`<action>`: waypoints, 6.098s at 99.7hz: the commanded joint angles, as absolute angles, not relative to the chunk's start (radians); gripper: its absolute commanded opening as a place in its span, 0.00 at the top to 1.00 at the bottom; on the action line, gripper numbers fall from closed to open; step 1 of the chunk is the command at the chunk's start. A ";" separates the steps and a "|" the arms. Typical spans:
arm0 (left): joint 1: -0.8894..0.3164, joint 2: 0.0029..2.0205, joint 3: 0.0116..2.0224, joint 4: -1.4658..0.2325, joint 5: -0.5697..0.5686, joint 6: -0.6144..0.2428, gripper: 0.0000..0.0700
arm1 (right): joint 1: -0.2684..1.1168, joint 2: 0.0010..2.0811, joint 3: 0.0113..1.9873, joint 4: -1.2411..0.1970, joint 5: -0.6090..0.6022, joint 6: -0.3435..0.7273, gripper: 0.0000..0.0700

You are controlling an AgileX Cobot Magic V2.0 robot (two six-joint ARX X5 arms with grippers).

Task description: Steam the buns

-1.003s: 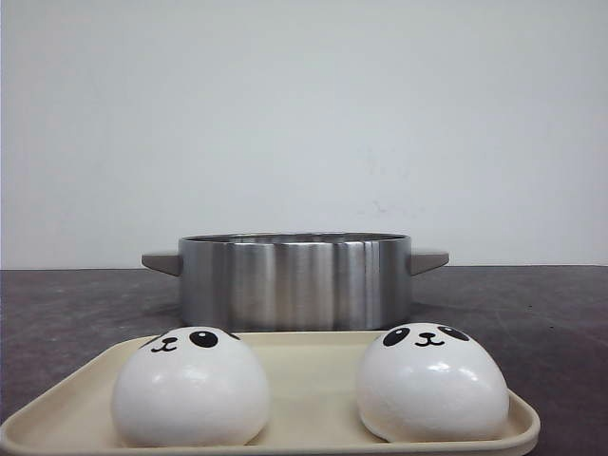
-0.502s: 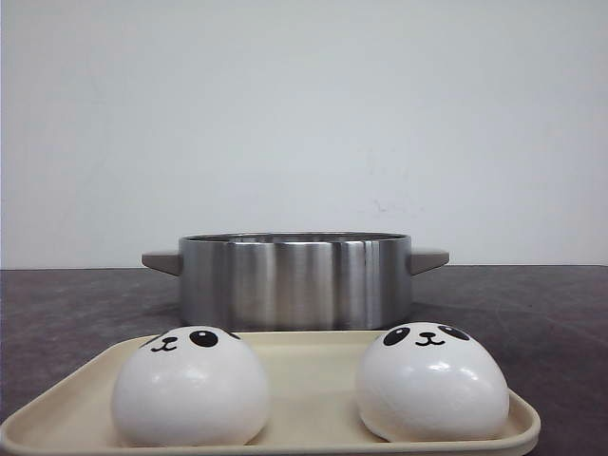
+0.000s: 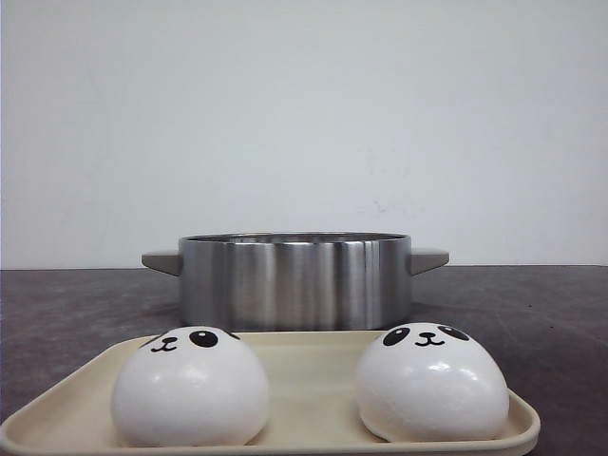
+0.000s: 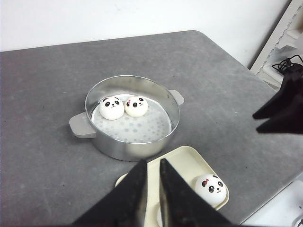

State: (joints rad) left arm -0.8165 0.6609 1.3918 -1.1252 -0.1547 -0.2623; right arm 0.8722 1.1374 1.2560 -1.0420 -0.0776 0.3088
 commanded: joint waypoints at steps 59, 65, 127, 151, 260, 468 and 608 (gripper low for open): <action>-0.825 0.667 1.406 -1.068 -0.153 -0.247 1.00 | 0.907 1.324 0.903 -0.723 -0.114 0.575 0.19; -0.825 0.667 1.406 -1.069 -0.153 -0.247 1.00 | 0.907 1.362 0.903 -0.728 -0.124 0.577 0.19; -0.825 0.667 1.406 -1.078 -0.153 -0.197 1.00 | 0.905 1.498 0.904 -0.660 -0.126 0.610 0.45; -0.825 0.667 1.406 -1.077 -0.153 -0.195 1.00 | 0.905 1.498 0.903 -0.682 -0.103 0.610 0.85; -0.825 0.667 1.406 -1.000 -0.153 -0.195 1.00 | 0.656 1.534 1.652 -0.779 -0.002 0.321 1.00; -0.825 0.667 1.406 -1.040 -0.152 -0.195 1.00 | 0.562 2.101 1.742 -0.883 -0.049 0.439 0.35; -0.826 0.946 1.405 -1.244 0.032 -0.443 0.88 | 0.724 1.401 2.237 -1.119 0.206 -0.039 0.98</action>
State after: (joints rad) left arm -0.8165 0.9085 1.3922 -1.2400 0.0212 -0.4198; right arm 0.7155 1.4353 2.2116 -1.0740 0.1947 0.0113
